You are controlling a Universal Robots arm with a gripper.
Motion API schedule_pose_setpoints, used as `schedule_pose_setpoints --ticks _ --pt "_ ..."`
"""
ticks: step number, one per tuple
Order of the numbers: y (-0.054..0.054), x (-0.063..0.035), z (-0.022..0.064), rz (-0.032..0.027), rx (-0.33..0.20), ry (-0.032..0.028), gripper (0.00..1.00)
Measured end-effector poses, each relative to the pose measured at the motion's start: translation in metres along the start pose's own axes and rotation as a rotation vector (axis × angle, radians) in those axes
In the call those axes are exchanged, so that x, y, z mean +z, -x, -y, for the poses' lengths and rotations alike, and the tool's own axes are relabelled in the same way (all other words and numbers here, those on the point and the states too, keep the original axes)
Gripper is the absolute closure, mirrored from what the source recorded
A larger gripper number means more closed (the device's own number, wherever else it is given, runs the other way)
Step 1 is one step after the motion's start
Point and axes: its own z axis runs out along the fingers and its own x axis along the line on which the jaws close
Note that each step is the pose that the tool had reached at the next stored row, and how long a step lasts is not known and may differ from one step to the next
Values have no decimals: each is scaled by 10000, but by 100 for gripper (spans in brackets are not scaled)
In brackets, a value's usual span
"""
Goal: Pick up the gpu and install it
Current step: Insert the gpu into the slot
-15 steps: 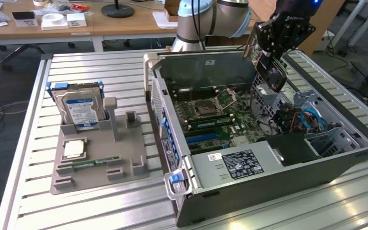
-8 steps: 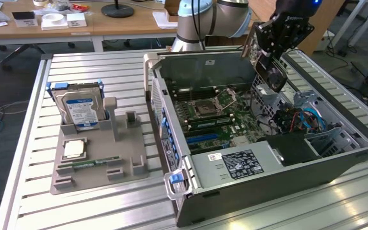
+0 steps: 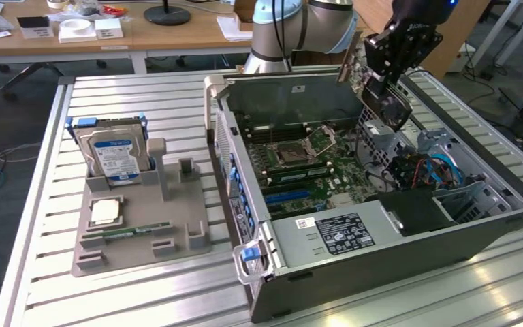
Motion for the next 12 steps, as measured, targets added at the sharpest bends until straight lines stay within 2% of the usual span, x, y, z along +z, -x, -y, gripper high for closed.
schedule_pose_setpoints --ticks 12 --pt "0 10 1 -100 -2177 55 73"
